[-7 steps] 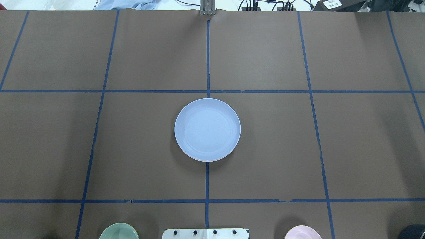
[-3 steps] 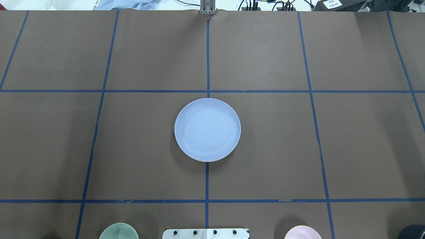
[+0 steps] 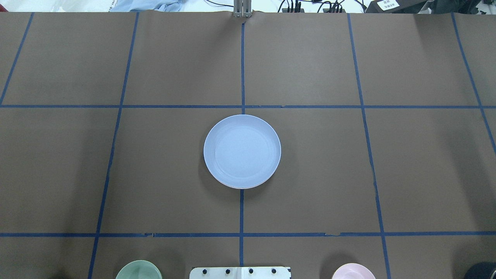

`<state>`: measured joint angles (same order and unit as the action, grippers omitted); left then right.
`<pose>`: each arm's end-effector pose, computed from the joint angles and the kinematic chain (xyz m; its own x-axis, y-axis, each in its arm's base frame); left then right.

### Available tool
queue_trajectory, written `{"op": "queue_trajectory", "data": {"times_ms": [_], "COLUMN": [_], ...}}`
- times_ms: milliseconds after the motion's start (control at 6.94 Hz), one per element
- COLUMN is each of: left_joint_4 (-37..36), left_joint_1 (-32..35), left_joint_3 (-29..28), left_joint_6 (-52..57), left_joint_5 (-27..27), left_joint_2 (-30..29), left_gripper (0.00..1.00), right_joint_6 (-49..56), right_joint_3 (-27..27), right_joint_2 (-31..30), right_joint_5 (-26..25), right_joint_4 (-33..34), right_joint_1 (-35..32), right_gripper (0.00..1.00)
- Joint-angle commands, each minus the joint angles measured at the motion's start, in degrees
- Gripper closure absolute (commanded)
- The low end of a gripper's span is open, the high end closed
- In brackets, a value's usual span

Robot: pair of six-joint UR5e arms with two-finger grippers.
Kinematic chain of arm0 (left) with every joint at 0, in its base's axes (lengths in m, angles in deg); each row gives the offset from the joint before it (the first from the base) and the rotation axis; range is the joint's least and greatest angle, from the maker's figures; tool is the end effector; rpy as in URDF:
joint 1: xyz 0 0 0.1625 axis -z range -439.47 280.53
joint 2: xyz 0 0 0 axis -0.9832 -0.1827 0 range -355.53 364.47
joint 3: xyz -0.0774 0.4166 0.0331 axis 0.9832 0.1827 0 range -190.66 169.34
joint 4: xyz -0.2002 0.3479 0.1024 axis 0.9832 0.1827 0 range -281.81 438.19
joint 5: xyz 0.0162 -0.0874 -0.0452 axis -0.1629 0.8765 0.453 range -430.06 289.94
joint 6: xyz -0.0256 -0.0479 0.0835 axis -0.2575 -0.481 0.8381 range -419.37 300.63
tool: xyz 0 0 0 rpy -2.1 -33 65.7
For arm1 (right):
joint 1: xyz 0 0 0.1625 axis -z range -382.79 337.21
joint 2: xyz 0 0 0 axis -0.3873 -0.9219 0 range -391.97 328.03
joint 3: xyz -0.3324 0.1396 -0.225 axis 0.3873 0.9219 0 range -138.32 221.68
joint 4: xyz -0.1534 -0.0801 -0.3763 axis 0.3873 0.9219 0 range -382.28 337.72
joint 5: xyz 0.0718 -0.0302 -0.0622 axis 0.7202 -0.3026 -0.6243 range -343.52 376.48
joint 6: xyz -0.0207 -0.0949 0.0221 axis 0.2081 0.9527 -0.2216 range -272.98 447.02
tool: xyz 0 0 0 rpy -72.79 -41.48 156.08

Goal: Stack three plates with pink and blue

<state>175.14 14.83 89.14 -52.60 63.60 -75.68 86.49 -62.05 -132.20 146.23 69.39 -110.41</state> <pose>-0.0964 -0.4211 0.6411 0.7313 0.1449 -0.6665 -0.0118 0.9797 0.2001 0.0523 -0.4206 0.6301 0.7678 -0.0430 0.6393 0.0343 0.9991 0.0260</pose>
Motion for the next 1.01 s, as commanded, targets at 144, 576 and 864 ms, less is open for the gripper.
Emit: {"op": "queue_trajectory", "data": {"times_ms": [144, 576, 864], "left_joint_4": [-0.09, -0.17, -0.09], "left_joint_1": [0.0, 0.09, 0.09], "left_joint_3": [-0.65, -0.65, -0.57], "left_joint_6": [0.0, 0.0, 0.09], "left_joint_5": [-0.07, -0.16, -0.16], "left_joint_2": [0.09, 0.18, 0.88], "left_gripper": [0.0, 0.0, 0.0], "right_joint_6": [0.0, -0.17, -0.17], "right_joint_3": [0.11, 0.2, 0.2], "right_joint_2": [0.04, 0.04, 0.04], "right_joint_5": [0.33, 0.42, 1.64], "right_joint_4": [0.0, 0.0, 0.0], "right_joint_1": [0.0, 0.0, 0.09], "right_gripper": [0.0, 0.0, 0.0]}}
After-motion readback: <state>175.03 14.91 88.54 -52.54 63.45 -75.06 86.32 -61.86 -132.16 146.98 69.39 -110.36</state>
